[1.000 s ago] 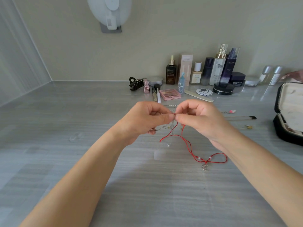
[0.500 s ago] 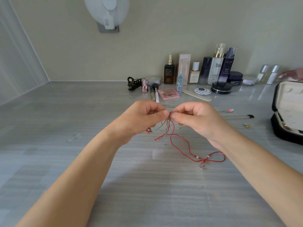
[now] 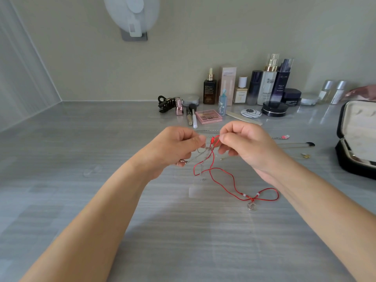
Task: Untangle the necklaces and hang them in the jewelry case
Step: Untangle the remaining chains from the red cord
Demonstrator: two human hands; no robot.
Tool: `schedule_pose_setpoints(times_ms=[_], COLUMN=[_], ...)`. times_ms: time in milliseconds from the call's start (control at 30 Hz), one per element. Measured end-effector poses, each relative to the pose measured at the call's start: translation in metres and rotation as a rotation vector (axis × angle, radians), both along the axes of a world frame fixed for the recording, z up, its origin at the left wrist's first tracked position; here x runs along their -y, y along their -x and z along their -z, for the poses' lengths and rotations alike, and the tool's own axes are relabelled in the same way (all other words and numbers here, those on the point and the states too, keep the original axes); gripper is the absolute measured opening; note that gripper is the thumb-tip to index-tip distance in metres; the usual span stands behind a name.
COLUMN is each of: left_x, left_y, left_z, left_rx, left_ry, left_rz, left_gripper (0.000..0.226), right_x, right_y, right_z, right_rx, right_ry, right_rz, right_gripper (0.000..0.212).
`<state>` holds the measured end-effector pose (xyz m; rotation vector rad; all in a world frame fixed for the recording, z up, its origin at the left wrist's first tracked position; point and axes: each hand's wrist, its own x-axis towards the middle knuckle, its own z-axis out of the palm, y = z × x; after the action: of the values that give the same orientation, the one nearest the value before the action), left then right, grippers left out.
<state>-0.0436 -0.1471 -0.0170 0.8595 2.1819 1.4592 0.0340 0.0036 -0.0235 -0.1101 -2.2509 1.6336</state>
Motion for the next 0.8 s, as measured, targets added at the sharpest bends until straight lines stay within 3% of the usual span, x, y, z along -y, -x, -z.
schedule_pose_setpoints(times_ms=[167,333,600,667,733,800], left_x=[0.001,0.004,0.008,0.013,0.019,0.024], left_y=[0.000,0.000,0.008,0.011,0.014,0.014], left_z=[-0.001,-0.004,-0.006,-0.005,-0.004,-0.002], left_rx=[0.061,-0.036,-0.025,-0.107,-0.173,-0.226], left_ry=[-0.009,0.089,-0.001,0.105,0.329,0.568], left_rz=[0.004,0.014,-0.078,-0.042,0.058,0.131], left_gripper=[0.022,0.007,0.013,0.016,0.026,0.021], right_x=[-0.001,-0.005,-0.007,-0.008,-0.008,-0.009], right_y=[0.000,0.001,0.003,0.003,0.003,0.004], right_z=[-0.001,-0.001,-0.001,0.000,0.000,0.001], right_rx=[0.015,0.006,0.020,0.015,0.011,0.013], right_ry=[0.114,0.172,0.330,0.325,0.328,0.331], right_rz=[-0.016,-0.007,-0.029,-0.013,0.004,0.011], right_gripper=[0.025,0.027,0.027,0.027,0.027,0.027])
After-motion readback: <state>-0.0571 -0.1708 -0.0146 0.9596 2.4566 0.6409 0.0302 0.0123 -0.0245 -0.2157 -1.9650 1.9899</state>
